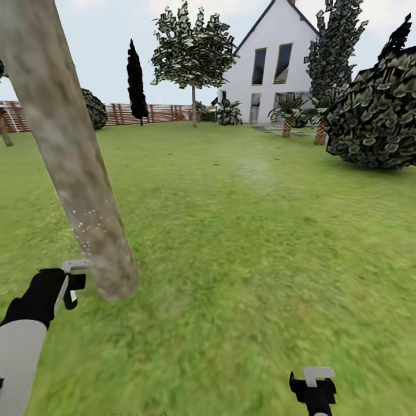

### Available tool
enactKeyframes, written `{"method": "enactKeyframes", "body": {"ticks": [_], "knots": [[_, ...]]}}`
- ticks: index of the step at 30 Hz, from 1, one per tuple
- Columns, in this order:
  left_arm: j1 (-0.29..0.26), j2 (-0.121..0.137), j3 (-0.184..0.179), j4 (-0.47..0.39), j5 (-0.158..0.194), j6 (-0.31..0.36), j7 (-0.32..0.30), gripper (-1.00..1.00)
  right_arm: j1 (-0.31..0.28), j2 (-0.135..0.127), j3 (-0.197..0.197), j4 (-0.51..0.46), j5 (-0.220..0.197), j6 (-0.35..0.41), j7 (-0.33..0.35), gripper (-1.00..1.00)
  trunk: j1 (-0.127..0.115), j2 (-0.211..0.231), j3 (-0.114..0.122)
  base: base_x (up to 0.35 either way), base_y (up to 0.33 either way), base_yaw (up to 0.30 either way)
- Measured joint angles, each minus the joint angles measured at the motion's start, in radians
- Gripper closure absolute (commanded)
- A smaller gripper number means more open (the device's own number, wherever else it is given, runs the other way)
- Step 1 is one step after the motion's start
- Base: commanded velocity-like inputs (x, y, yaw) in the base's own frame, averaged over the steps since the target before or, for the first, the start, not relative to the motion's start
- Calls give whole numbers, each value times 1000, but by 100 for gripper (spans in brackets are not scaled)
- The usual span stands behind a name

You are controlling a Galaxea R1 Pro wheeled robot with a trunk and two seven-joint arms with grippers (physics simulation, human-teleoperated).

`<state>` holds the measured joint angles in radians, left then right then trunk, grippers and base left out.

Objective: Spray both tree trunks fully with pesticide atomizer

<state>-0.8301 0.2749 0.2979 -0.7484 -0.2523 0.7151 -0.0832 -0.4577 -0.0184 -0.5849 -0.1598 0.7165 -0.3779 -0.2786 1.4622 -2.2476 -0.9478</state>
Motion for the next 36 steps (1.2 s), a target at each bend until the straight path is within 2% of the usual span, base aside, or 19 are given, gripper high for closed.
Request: {"method": "enactKeyframes", "body": {"ticks": [1, 2, 4, 8, 18, 32, 36], "knots": [[-1, -16, 0, 0, -1, 1, 1, 100, 0, 0, 0, 0, 0, 0, 0, -100, 0, 0, 0, 0, 0, 278], [-1, -20, -2, 0, -6, 0, 1, 100, 0, 0, 0, 0, 0, 0, 0, -100, 0, 0, 0, 0, 0, 278], [1, -16, 2, 1, -10, -2, -2, 100, 0, 0, 0, 0, 0, 0, 0, -100, 0, 0, 0, 0, 0, 270], [43, -15, 1, -14, -10, -3, -3, 100, 0, 0, 0, 0, 0, 0, 0, -100, 0, 0, 0, 185, -83, 39], [45, -24, 6, -14, -4, -3, 1, 100, 0, 0, 0, 0, 0, 1, 0, -100, 0, 0, 0, 276, -132, 0], [45, -24, 7, -14, -3, -3, 1, 100, 0, 0, 0, 0, 0, 1, 0, -100, 0, 0, 0, 121, -252, 0], [46, -23, 9, -14, -5, -3, 1, 100, 0, 0, 0, 0, 0, 2, 0, -100, 0, 0, 0, 120, -254, 162]]}}
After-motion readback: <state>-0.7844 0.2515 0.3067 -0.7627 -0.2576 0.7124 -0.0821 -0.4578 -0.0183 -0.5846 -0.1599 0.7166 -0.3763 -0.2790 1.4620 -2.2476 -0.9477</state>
